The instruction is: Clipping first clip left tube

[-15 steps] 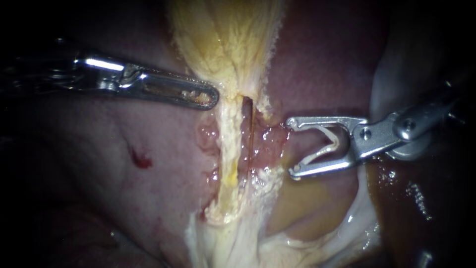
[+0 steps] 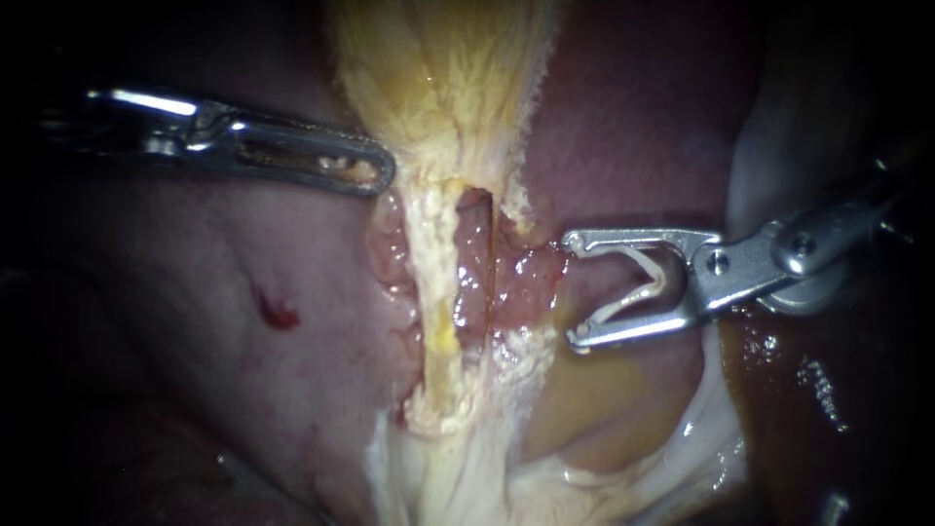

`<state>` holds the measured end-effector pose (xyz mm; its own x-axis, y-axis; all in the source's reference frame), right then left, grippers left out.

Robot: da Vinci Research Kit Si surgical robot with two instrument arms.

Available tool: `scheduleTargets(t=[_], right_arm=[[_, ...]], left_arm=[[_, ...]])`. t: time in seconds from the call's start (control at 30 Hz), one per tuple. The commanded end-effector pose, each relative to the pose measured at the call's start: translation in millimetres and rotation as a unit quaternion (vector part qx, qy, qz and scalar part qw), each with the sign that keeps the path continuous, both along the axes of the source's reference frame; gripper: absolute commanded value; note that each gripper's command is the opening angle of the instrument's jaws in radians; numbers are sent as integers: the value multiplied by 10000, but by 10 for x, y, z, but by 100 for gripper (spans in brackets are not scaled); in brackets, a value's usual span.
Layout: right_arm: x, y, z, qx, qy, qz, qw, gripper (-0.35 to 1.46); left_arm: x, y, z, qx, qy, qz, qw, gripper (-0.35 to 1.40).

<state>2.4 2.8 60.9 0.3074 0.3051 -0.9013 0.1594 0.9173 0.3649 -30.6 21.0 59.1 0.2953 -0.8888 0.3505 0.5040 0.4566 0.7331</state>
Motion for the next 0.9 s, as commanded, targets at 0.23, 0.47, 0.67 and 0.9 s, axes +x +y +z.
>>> scheduleTargets(t=[0.23, 0.47, 0.67, 0.9], right_arm=[[0, 0, 0, 0, 0, 1, 10000, 50], [4, -1, 1, 6, 10, -17, 10000, 50], [24, -14, 4, 47, 35, -78, 10000, 50], [58, -32, 13, 156, 40, -140, 9998, 50]], left_arm=[[17, 1, -13, -23, -40, -58, 10000, -35], [19, 0, -13, -23, -41, -55, 10000, -35], [17, 0, -14, -23, -38, -61, 10000, -35], [15, -1, -14, -24, -32, -70, 10000, -35]])
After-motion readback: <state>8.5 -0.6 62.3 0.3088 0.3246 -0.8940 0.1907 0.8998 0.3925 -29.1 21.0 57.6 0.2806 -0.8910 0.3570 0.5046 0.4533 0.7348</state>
